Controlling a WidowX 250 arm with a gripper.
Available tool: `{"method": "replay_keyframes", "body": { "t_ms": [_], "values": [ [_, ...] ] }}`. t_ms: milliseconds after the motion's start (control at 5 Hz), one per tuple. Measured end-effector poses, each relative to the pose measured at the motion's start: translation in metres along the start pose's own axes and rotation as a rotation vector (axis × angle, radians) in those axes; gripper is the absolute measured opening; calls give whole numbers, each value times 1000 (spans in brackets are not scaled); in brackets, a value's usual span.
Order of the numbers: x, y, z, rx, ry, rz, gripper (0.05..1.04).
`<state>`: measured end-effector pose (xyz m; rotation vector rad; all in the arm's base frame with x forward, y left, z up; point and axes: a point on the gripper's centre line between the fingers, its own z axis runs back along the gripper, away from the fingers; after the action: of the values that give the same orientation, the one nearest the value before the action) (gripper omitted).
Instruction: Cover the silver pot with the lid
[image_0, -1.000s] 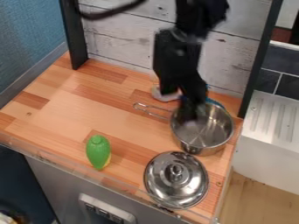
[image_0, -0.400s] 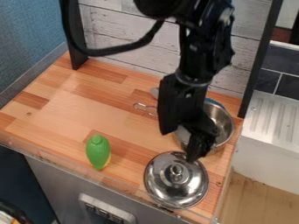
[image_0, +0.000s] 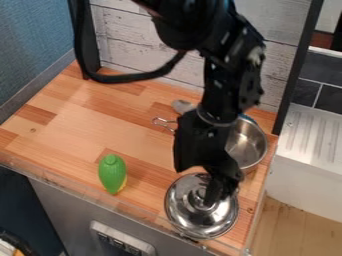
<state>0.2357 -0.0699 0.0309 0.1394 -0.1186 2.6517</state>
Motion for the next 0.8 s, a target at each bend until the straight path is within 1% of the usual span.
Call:
{"method": "replay_keyframes", "body": {
  "t_ms": [200, 400, 600, 800],
  "values": [
    [2, 5, -11, -22, -19, 3, 1001],
    [0, 8, -20, -23, -44, -17, 1001],
    [-10, 9, -24, -11, -56, -42, 949],
    [-19, 6, -24, 20, -61, -59, 679]
  ]
}}
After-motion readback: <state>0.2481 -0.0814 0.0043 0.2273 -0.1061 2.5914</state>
